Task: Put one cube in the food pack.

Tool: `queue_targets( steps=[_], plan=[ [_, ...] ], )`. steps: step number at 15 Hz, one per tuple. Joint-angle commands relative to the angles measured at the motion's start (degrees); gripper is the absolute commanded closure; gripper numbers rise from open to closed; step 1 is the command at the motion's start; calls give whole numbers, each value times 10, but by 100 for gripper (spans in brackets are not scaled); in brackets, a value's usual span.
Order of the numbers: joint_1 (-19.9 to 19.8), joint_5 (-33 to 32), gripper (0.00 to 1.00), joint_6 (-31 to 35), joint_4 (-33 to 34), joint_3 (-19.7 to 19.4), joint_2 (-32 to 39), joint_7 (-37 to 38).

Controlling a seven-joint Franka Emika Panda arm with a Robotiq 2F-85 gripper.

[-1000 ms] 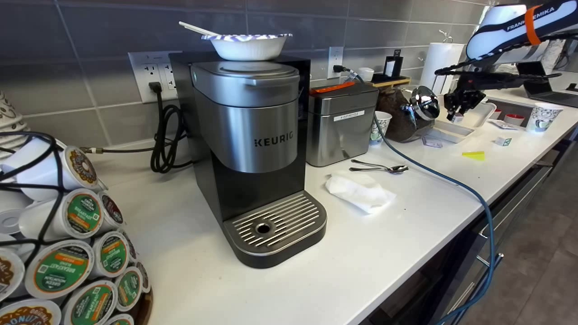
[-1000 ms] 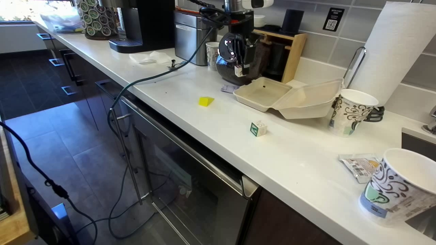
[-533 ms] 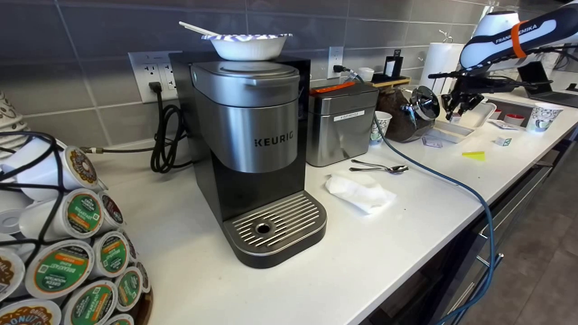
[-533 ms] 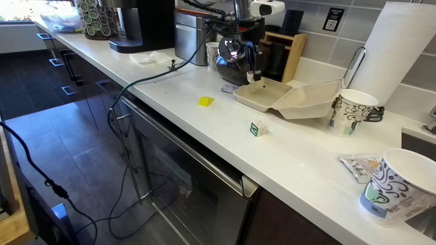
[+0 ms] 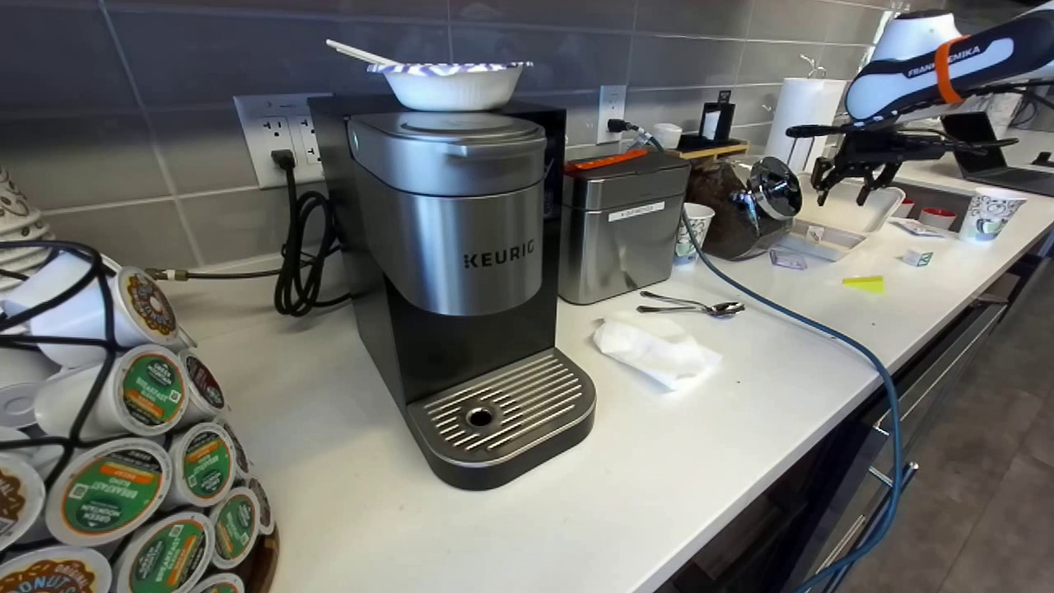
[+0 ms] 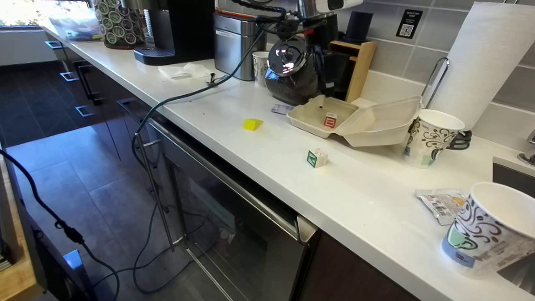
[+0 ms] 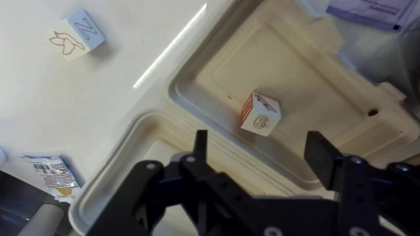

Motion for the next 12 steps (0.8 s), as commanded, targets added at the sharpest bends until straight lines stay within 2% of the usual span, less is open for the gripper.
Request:
queue_targets(
  steps=[1,3,6,8,10,11,12],
  plan=[
    [-8,-4,0,-66,-66,-2,-75,-50],
    [-16,-9,0,-93,-126,-1,-130,-127],
    [-24,-31,0,-100,-203,-12,-189,-230],
    [-32,-42,0,-79,-259,-13,-230,-306],
    [-39,-48,0,-29,-313,-12,-267,-373],
    [-49,-42,0,-79,-222,-3,-209,-316],
    [-52,-42,0,-72,-235,-3,-219,-325]
  ],
)
